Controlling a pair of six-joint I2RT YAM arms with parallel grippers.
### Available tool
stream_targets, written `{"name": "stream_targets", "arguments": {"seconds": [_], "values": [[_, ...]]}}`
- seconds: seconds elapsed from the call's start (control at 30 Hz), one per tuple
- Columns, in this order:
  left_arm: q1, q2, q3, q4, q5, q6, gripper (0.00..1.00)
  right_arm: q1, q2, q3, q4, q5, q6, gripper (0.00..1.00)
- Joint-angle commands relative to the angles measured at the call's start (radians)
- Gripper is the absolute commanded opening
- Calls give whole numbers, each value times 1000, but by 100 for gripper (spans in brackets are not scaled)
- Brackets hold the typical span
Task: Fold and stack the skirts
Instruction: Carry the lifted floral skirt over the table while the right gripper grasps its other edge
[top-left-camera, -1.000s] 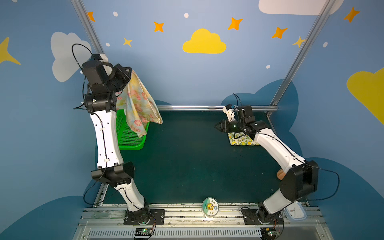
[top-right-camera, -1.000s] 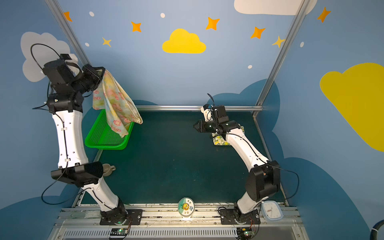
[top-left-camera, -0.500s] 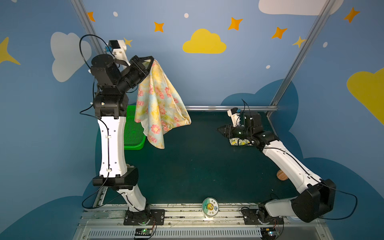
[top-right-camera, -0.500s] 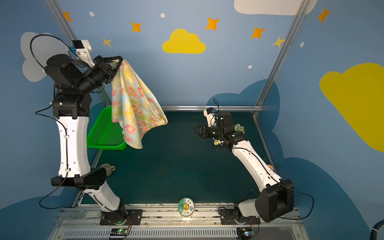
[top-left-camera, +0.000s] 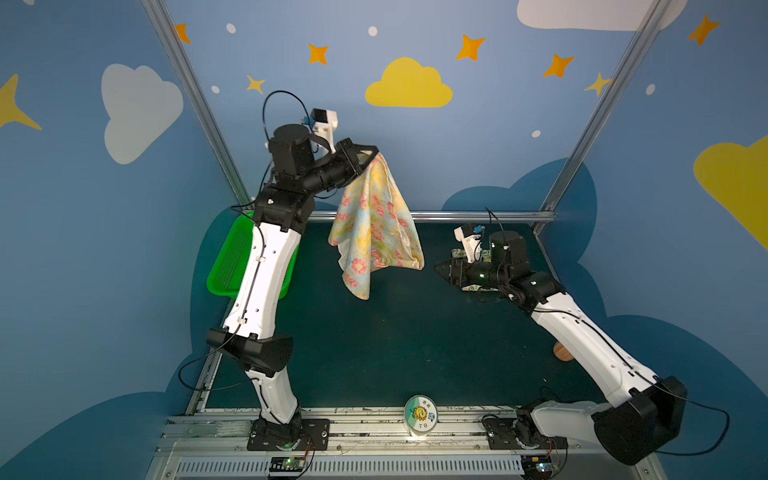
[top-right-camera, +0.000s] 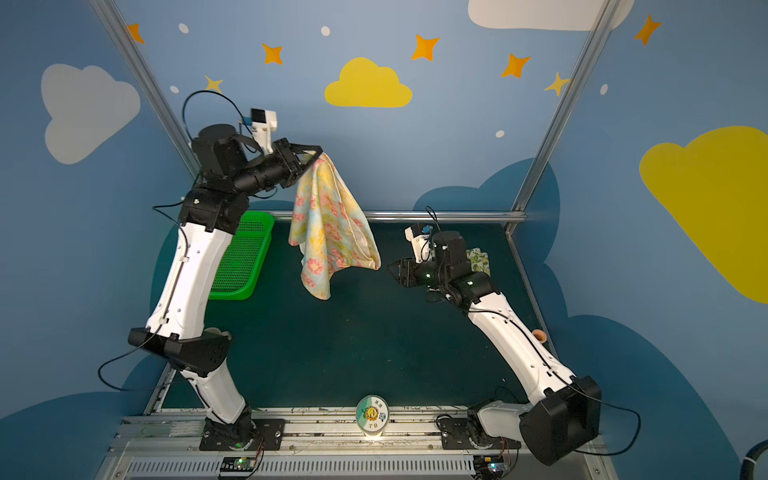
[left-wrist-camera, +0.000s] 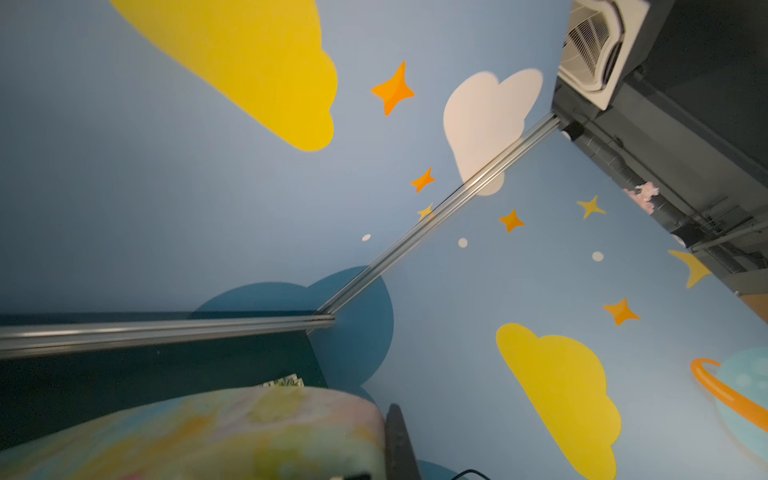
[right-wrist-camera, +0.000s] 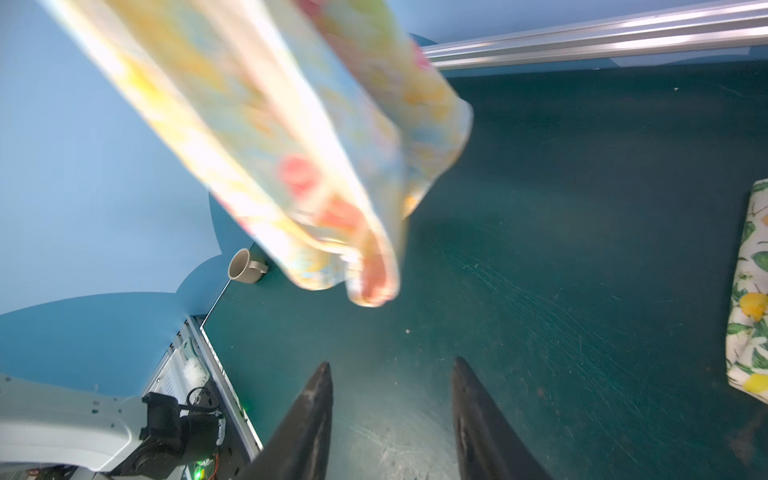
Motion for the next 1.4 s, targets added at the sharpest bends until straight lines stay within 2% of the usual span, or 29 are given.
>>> {"name": "stream_targets", "arguments": {"seconds": [0.0, 0.07, 0.13, 0.27, 0.6, 0.93, 1.03, 1.1, 1.13, 1.2, 1.23, 1.37], "values": [[-17, 6, -36, 99, -16, 4, 4, 15, -25, -28, -13, -9, 2, 51], [-23, 1, -79, 130, -24, -6, 4, 34, -24, -49, -2, -22, -12, 59], [-28, -6, -118, 162, -26, -24, 4, 61, -10, -55, -8, 14, -30, 63], [-34, -5, -130, 156, -26, -29, 4, 102, 52, -52, -3, 105, -65, 67], [-34, -35, -116, 91, -20, -11, 4, 123, 229, -2, 76, 285, -93, 74], [-31, -67, -126, 68, -24, 6, 4, 133, 386, 132, 104, 210, -98, 71], [-31, -72, -126, 63, -21, 7, 4, 140, 413, 156, 113, 210, -100, 65], [-31, -77, -126, 59, -22, 11, 4, 140, 430, 175, 111, 206, -102, 52], [-29, -81, -127, 56, -24, 15, 4, 141, 435, 184, 107, 204, -102, 42], [-26, -88, -130, 42, -33, 30, 4, 140, 433, 199, 94, 198, -113, 12], [-22, -95, -133, 30, -43, 41, 4, 140, 424, 205, 83, 200, -120, 0], [6, -144, -192, 23, -81, 69, 4, 137, 349, 211, 28, 220, -161, 0]]}}
